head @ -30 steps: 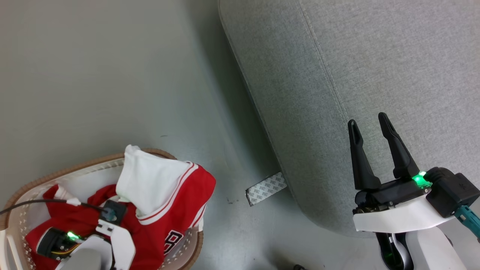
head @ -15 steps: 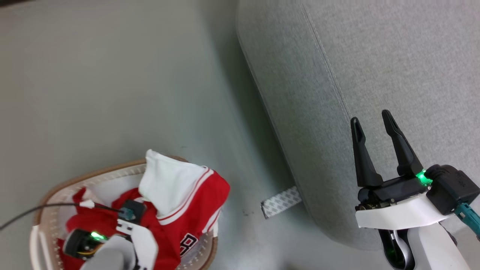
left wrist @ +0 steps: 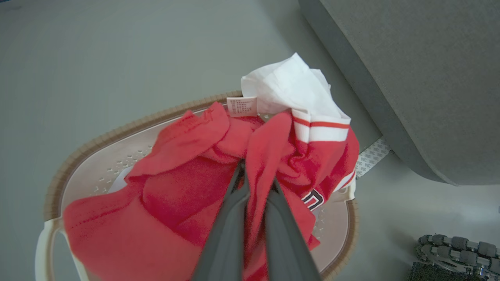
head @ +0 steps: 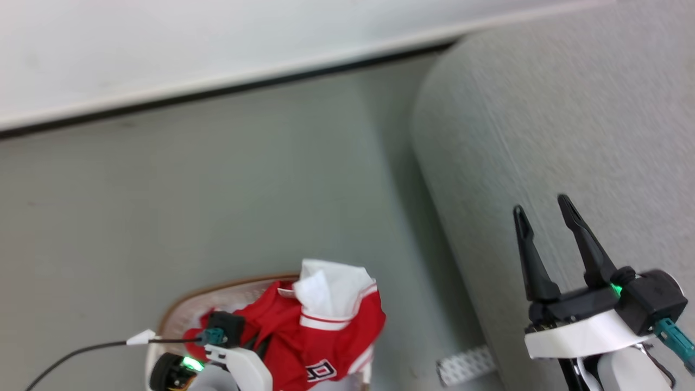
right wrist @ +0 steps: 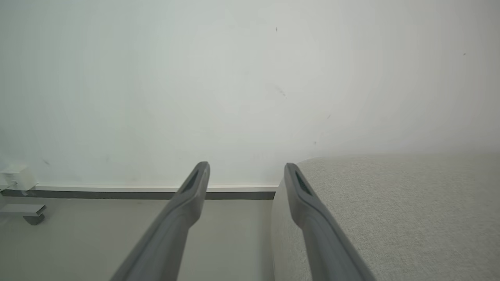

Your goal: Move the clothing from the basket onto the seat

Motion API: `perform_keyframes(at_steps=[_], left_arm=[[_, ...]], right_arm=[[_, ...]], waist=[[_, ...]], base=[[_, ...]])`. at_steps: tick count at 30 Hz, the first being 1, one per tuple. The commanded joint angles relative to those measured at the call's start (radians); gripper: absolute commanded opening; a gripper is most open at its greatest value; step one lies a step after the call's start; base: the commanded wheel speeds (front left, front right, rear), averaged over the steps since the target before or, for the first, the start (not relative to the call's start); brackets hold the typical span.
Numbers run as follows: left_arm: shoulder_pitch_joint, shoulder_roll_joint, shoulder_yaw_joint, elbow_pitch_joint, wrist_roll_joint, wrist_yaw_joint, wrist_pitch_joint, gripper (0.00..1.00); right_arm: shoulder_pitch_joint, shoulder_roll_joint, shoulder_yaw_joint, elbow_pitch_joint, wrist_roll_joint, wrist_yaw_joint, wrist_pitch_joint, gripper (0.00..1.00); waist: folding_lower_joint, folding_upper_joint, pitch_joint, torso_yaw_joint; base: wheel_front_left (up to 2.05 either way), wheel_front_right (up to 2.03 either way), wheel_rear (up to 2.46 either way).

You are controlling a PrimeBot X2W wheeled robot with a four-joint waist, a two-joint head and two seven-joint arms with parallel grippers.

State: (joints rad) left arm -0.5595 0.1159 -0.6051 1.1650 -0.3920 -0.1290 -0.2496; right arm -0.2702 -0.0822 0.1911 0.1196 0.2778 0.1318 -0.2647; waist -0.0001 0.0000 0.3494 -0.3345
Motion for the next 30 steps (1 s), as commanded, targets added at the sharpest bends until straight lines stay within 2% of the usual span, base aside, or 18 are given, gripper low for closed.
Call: perform_keyframes(at_steps=[1,9,18,26,30], left_arm=[[0.019,0.002,-0.001,-0.011,-0.016,-0.002,-0.009,0.0],[0.083,0.014,0.009,-0.15,-0.097,-0.002,-0.016,0.0],[0.18,0.032,0.083,-0.398,-0.1,-0.002,-0.016,0.0],[0.182,0.03,0.155,-0.627,-0.09,0.0,-0.016,0.0],[0.164,0.036,0.184,-0.733,-0.089,0.016,-0.015,0.0]], right_arm=[[0.019,-0.012,-0.003,0.005,-0.006,-0.002,0.001,1.0],[0.081,-0.033,-0.015,0.02,-0.003,-0.002,0.001,1.0],[0.149,-0.037,-0.028,0.029,-0.003,-0.002,0.001,1.0],[0.175,-0.035,-0.022,0.029,-0.002,-0.002,0.001,1.0],[0.186,-0.03,-0.013,0.03,0.0,-0.002,0.001,1.0]], waist=[[0.0001,0.0,-0.093,0.09],[0.0001,0.0,-0.218,0.192],[0.0001,0.0,-0.331,0.26],[0.0001,0.0,-0.362,0.293],[0.0001,0.0,-0.369,0.296]], base=[[0.0,0.0,0.0],[0.0,0.0,0.0],[0.0,0.0,0.0],[0.0,0.0,0.0],[0.0,0.0,0.0]])
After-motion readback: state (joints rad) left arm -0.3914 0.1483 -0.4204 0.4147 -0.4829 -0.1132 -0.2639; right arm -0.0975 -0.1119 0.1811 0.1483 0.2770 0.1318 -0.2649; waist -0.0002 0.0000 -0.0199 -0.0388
